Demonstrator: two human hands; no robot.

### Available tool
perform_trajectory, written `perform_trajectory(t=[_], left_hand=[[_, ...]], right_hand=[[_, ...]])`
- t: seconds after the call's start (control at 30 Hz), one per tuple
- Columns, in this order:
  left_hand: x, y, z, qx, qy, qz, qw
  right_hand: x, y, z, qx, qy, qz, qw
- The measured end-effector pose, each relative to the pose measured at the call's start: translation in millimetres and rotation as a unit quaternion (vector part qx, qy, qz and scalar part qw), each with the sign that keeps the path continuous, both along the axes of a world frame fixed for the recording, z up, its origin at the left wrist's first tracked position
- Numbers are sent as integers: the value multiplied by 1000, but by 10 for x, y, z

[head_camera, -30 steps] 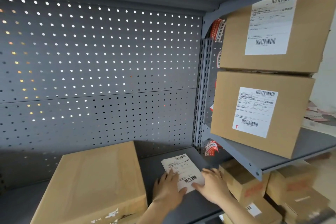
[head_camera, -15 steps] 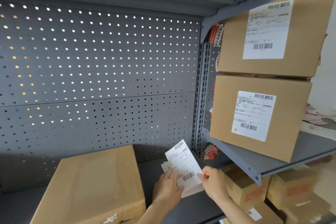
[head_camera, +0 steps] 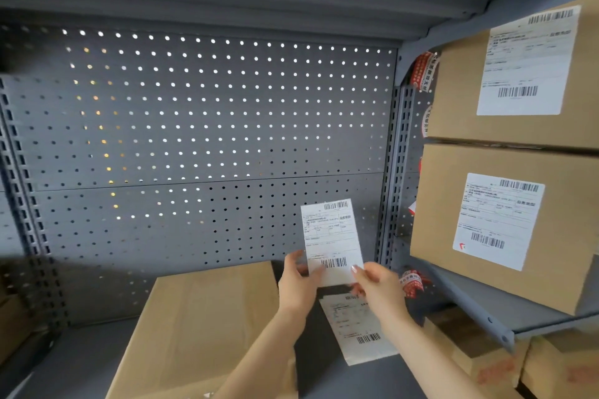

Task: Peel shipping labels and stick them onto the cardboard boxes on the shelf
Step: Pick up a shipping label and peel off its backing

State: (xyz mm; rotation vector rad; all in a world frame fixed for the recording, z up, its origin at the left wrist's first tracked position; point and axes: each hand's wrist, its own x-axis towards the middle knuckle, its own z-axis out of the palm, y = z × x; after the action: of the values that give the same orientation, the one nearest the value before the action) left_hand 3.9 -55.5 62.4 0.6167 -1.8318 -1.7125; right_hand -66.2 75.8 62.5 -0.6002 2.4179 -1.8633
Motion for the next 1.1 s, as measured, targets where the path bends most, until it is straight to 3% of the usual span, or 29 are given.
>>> perform_trajectory(t=[0.4,0.7,1.1], left_hand=[[807,-966,278,1,102,82,991],[1337,-1410,369,-28,112,160,980],[1443,-1591,460,-32,141,176,974]], right_hand=[[538,-1091,372,-87,-36,155,984],[870,-1520,497,-118,-90,217,965],[882,-1603,559,-62,-34,280,957]])
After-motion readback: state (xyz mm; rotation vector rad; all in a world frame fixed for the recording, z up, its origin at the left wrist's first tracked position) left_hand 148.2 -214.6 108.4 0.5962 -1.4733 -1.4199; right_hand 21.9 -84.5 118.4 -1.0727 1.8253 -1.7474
